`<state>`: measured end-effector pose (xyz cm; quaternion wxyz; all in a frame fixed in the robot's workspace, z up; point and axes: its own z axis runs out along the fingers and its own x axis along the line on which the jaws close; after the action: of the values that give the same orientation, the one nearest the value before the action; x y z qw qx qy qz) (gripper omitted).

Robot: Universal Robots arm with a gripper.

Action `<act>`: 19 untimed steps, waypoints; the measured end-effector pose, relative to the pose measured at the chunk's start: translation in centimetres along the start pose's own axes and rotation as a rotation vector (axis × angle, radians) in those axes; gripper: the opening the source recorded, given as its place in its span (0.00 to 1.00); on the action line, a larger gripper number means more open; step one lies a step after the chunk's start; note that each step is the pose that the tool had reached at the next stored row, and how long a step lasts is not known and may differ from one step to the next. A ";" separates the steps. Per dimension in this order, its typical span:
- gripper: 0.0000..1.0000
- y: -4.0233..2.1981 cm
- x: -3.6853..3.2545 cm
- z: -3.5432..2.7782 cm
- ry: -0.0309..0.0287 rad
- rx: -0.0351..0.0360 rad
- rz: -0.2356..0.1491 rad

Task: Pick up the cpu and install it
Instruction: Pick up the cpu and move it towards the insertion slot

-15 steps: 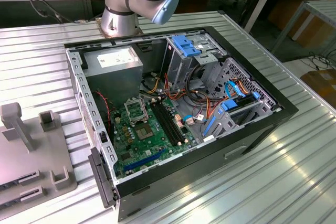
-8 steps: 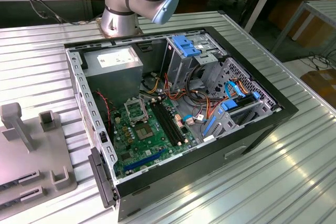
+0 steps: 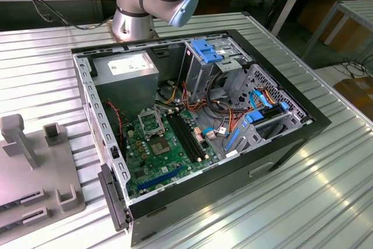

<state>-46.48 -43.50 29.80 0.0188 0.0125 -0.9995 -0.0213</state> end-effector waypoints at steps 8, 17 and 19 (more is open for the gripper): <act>0.52 -0.11 -0.02 0.58 0.0008 0.0002 0.000; 0.58 -0.11 -0.02 0.63 0.0006 0.0000 0.000; 0.58 -0.11 -0.02 0.63 0.0006 0.0000 0.000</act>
<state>-46.48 -43.59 29.17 0.0191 0.0125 -0.9995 -0.0213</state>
